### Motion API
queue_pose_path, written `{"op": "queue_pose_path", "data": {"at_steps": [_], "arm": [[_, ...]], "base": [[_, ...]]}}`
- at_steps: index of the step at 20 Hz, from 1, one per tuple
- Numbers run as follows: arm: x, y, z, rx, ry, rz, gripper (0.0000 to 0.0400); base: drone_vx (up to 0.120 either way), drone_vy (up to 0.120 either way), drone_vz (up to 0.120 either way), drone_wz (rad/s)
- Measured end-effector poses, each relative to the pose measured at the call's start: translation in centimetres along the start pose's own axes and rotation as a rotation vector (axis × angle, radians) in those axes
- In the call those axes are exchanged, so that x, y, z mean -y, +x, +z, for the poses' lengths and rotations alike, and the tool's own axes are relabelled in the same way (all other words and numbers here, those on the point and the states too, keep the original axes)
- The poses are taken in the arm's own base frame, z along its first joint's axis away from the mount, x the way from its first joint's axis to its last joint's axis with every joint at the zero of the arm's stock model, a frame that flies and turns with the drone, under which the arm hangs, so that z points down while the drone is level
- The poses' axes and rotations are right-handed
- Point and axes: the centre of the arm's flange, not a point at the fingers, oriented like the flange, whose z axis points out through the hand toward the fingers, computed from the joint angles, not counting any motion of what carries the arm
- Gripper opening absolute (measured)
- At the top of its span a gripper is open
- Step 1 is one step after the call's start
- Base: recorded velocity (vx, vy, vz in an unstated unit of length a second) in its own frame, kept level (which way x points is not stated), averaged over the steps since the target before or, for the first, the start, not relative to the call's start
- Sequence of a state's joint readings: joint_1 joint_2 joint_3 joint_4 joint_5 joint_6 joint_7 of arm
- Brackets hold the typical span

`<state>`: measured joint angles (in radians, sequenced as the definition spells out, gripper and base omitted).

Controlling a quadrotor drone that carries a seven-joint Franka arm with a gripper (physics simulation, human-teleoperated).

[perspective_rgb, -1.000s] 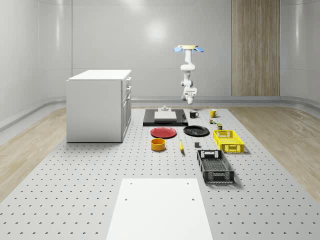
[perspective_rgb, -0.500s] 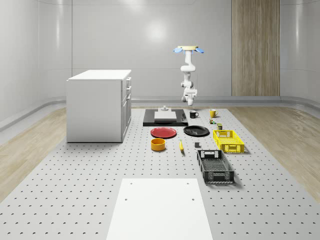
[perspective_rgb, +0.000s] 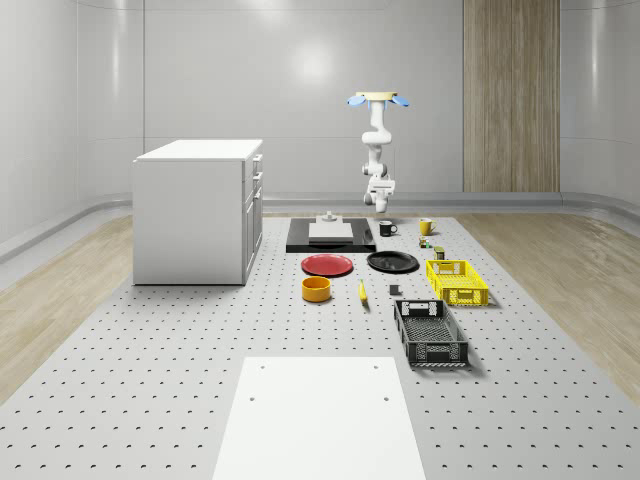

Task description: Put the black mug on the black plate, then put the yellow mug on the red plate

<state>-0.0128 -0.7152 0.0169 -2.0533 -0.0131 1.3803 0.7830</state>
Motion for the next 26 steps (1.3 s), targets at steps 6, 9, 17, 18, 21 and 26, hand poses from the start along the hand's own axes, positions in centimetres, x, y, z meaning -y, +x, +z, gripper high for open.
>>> {"op": "queue_pose_path", "data": {"at_steps": [6,9,17,18,21,26], "arm": [[0.3,-0.3,0.0,-0.033,-0.027,-0.001,0.04],[0.6,-0.7,0.0,-0.066,-0.056,-0.001,0.04],[2.6,-2.8,0.8,-0.289,-0.271,-0.006,0.04],[3.1,-3.3,1.1,-0.342,-0.324,-0.007,0.04],[4.8,-5.0,2.9,-0.556,-0.537,-0.012,0.04],[6.8,-7.2,9.7,-1.098,-1.082,-0.023,0.04]], "base": [[0.0,0.0,-0.007,0.0],[0.0,0.0,-0.053,0.0],[0.0,0.0,-0.08,0.0],[0.0,0.0,-0.12,0.0],[0.0,0.0,-0.12,0.0],[0.0,0.0,-0.12,0.0]]}}
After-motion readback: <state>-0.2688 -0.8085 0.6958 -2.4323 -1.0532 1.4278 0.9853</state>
